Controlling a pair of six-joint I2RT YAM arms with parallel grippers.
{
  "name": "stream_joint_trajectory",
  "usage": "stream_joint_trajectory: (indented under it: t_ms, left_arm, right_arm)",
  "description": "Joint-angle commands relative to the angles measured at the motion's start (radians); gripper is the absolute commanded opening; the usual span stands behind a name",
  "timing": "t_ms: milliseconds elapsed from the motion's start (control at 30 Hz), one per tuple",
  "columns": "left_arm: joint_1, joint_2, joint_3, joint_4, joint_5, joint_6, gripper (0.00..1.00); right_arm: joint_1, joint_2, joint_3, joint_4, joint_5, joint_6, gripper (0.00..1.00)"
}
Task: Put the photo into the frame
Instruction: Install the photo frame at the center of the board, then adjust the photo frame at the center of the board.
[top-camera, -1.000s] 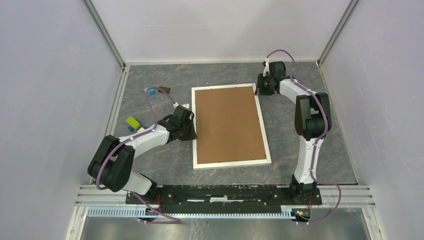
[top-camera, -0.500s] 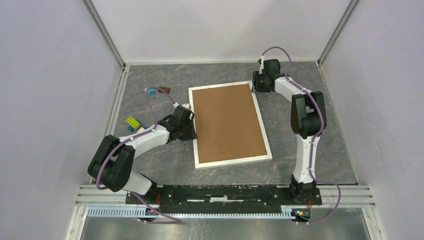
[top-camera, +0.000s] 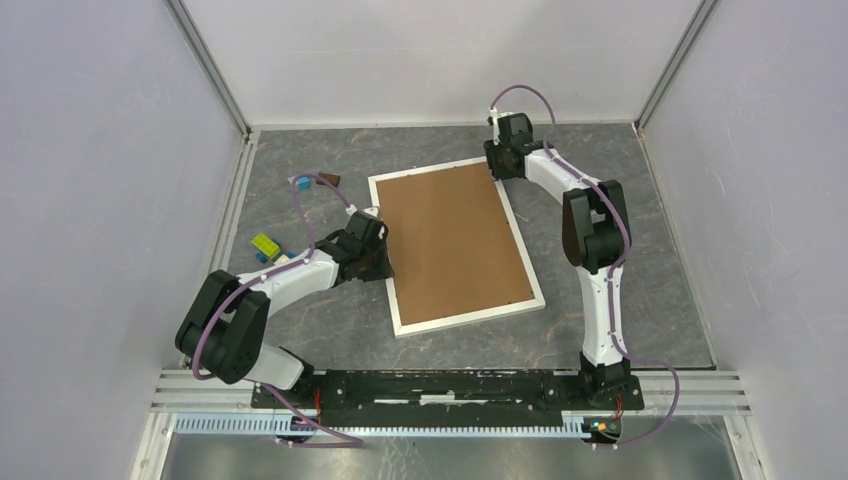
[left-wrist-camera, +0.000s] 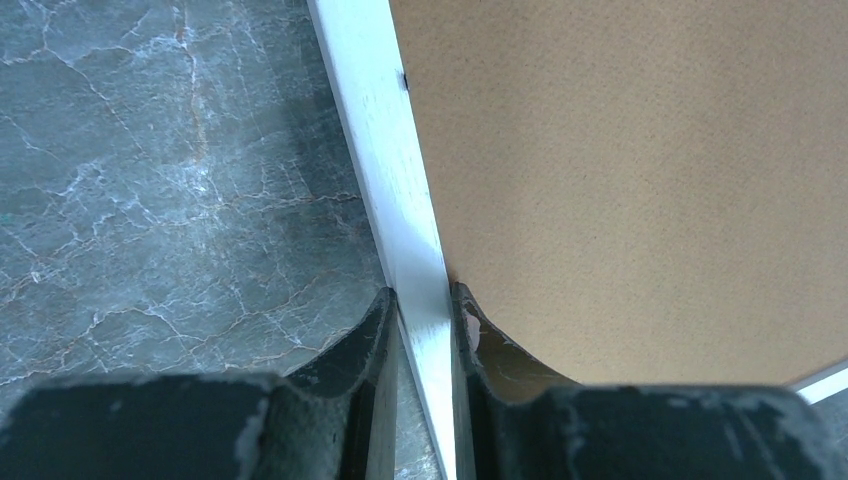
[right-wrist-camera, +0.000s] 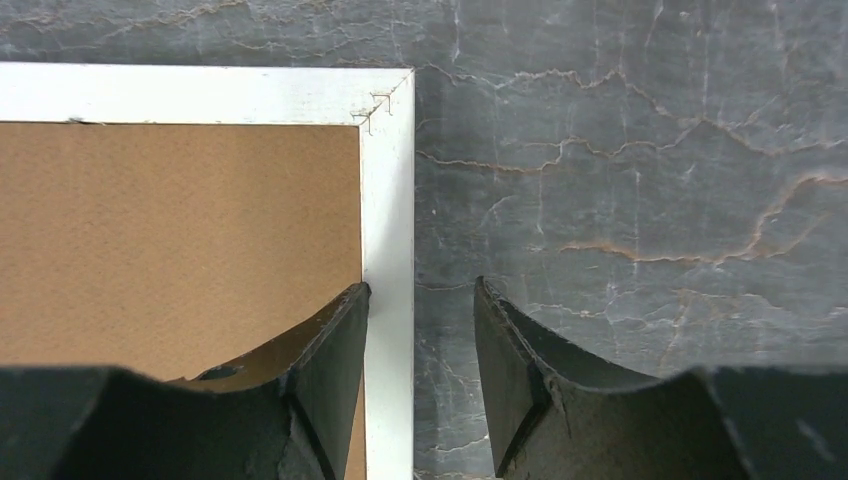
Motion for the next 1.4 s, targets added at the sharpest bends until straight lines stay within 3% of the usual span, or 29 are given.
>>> stream_joint_trajectory:
  t_ms: [0, 400, 633, 867, 1000, 1100, 1167, 1233, 1367]
  left_arm:
    - [-0.010, 0.039, -0.033, 0.002, -0.014, 0.034, 0.02]
    - [-0.010, 0.039, -0.034, 0.003, -0.015, 0.035, 0.02]
    - [-0.010, 0.039, -0.034, 0.003, -0.015, 0.034, 0.02]
    - [-0.010, 0.040, -0.031, -0.001, -0.019, 0.033, 0.02]
    - [-0.010, 0.039, -0.027, -0.007, -0.020, 0.032, 0.03]
    - [-0.010, 0.045, -0.011, -0.028, -0.015, 0.033, 0.21]
    - [-0.007, 0.046, -0.003, -0.041, -0.002, 0.024, 0.32]
    - [0.001, 0.030, -0.009, -0.023, 0.024, -0.001, 0.43]
    - [0.022, -0.008, -0.034, 0.051, 0.117, -0.085, 0.75]
  right_arm:
    - [0.125, 0.202, 0.076, -0.344, 0.062, -0.129, 0.51]
    - [0.301, 0.352, 0.293, -0.443, 0.448, -0.224, 0.52]
    - [0.363, 0.365, 0.386, -0.445, 0.442, -0.265, 0.52]
    - [0.329, 0.095, 0.402, -0.477, 0.492, -0.132, 0.56]
    - [0.166, -0.208, 0.069, -0.325, 0.198, -0.009, 0.63]
    - [0.055, -0.402, -0.278, -0.110, -0.061, 0.027, 0.75]
    - [0.009, -0.473, -0.415, -0.046, -0.138, 0.035, 0.80]
    - [-0.020, -0.516, -0.509, -0.016, -0.172, 0.038, 0.83]
    - [-0.079, -0.596, -0.717, 0.085, -0.278, 0.097, 0.81]
